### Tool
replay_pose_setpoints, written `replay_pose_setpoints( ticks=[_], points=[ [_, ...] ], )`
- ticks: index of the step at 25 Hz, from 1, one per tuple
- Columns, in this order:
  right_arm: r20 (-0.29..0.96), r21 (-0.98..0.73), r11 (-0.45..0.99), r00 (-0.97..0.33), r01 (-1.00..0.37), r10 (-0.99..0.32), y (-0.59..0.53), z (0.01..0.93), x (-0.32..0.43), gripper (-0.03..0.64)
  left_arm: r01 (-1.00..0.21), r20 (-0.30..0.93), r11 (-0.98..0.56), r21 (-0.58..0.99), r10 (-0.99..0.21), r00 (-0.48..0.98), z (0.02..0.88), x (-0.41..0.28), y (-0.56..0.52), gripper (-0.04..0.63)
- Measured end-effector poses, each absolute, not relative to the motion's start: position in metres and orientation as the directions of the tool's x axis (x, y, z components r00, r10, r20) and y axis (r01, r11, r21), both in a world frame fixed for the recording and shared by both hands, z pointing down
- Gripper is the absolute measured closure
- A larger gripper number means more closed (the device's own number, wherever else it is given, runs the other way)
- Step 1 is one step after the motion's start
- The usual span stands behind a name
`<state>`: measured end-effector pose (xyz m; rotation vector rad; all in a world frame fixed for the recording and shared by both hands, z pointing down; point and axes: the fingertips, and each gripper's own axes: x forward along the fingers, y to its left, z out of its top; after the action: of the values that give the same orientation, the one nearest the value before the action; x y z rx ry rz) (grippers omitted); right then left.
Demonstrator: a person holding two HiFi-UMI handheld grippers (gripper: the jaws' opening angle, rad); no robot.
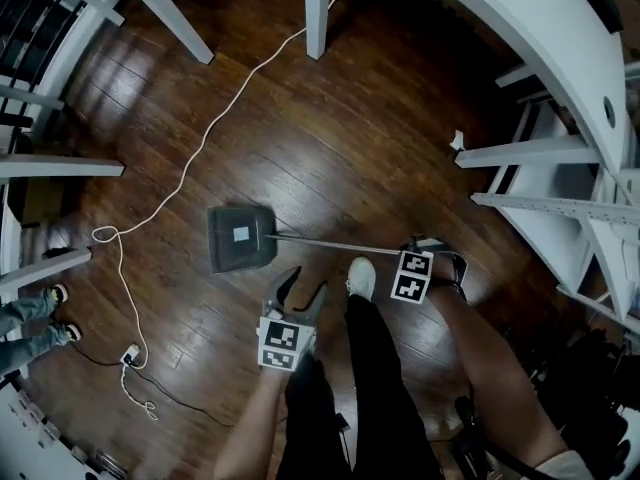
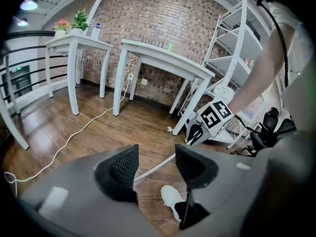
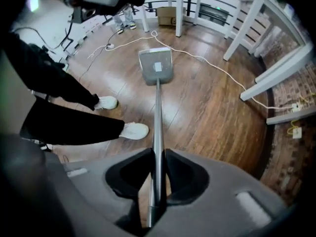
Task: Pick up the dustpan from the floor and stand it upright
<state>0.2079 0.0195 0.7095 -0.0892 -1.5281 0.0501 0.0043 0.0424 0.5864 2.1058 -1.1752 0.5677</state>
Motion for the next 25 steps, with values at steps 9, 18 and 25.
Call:
replay_pose_setpoints(
  ticks=[9, 18, 25],
  points=[
    [0.981, -0.166, 0.961, 0.064, -0.221, 0.184, 0.074, 0.619, 0.168, 0.540, -0.884, 0.697, -0.295, 0.362, -0.544, 0.467, 0.522, -0.035, 0.116, 0.351],
    [0.967, -0.156, 0.913, 0.132, -0.376, 0.220, 0.096, 0.554, 0.153, 0.537, -0.905, 0.700, -0.195, 0.378, -0.580, 0.417, 0.463, -0.085, 0.127, 0.353],
    [0.974, -0.126, 0.892, 0.114, -0.434, 0.193, 0.092, 0.519, 0.140, 0.537, -0.905, 0.671, -0.194, 0.379, -0.616, 0.413, 0.429, -0.091, 0.136, 0.350]
  ],
)
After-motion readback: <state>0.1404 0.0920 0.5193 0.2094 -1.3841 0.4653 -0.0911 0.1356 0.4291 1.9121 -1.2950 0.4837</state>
